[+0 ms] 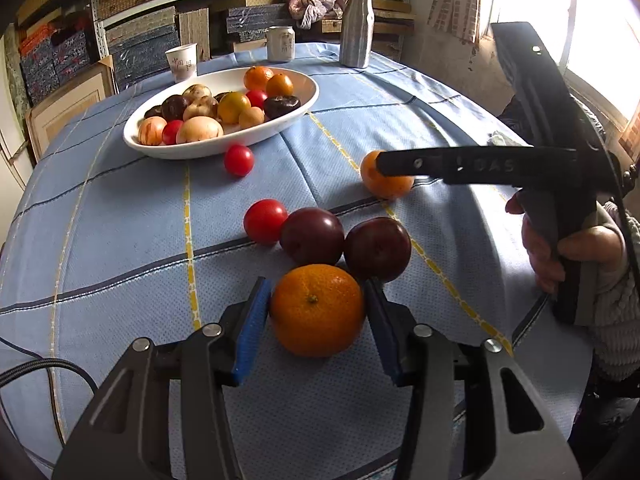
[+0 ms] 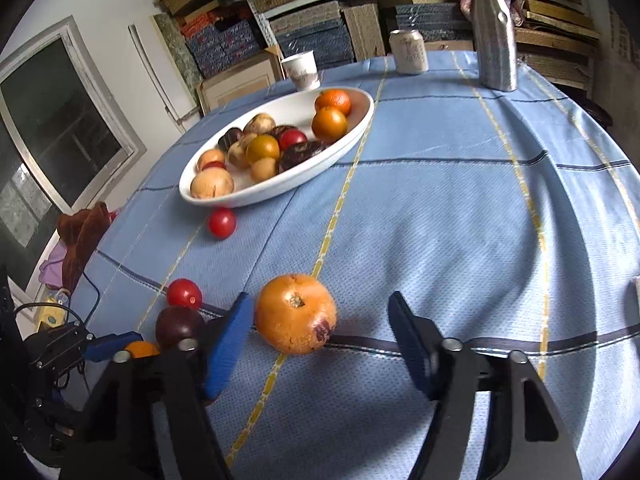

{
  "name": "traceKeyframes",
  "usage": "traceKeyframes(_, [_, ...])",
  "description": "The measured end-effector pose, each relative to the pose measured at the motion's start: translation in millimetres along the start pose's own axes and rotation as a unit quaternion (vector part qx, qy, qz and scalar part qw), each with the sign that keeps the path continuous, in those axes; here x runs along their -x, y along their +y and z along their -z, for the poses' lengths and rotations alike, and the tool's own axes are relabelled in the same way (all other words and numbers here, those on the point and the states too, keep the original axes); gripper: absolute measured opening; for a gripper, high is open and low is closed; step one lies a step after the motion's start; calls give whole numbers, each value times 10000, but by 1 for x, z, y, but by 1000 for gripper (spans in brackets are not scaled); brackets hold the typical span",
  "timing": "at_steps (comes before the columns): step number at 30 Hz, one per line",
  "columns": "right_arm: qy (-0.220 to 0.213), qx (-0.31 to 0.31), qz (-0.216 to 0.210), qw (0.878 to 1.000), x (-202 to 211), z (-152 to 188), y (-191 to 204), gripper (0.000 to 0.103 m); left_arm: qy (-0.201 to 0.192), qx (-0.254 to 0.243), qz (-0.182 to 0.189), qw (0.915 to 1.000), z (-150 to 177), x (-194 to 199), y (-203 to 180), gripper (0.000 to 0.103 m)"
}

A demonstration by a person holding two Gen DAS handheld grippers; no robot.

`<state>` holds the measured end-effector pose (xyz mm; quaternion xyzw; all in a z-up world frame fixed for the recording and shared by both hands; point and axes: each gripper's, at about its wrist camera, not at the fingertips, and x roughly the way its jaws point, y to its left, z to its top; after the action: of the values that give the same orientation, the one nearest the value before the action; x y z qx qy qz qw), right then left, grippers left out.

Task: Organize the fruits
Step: 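Close the left tool on the mandarin while the right tool grasps a striped fruit, then carry the mandarin and striped fruit onto the plate and open both tools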

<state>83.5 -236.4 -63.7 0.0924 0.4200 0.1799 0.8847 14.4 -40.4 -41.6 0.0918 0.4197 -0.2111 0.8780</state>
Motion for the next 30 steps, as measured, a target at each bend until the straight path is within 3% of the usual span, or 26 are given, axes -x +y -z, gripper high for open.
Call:
traceKeyframes(6, [182, 155, -58, 9997, -10, 2, 10, 67, -31, 42, 4, 10000, 1, 1, 1, 48])
traceKeyframes(9, [278, 248, -162, 9992, -15, 2, 16, 57, -32, 51, 9, 10000, 1, 1, 1, 48])
traceKeyframes(11, [310, 315, -269, 9987, -16, 3, 19, 43, -31, 64, 23, 10000, 0, 2, 1, 48])
traceKeyframes(19, [225, 195, -360, 9989, -10, 2, 16, 42, -124, 163, -77, 9998, -3, 6, 5, 48])
traceKeyframes(24, [-193, -147, -582, 9980, 20, -20, 5, 42, -339, 308, -403, 9981, -33, 27, 32, 48])
traceKeyframes(30, [-808, 28, -459, 9957, 64, -77, 16, 42, -725, 688, -886, 9910, -102, 48, 78, 48])
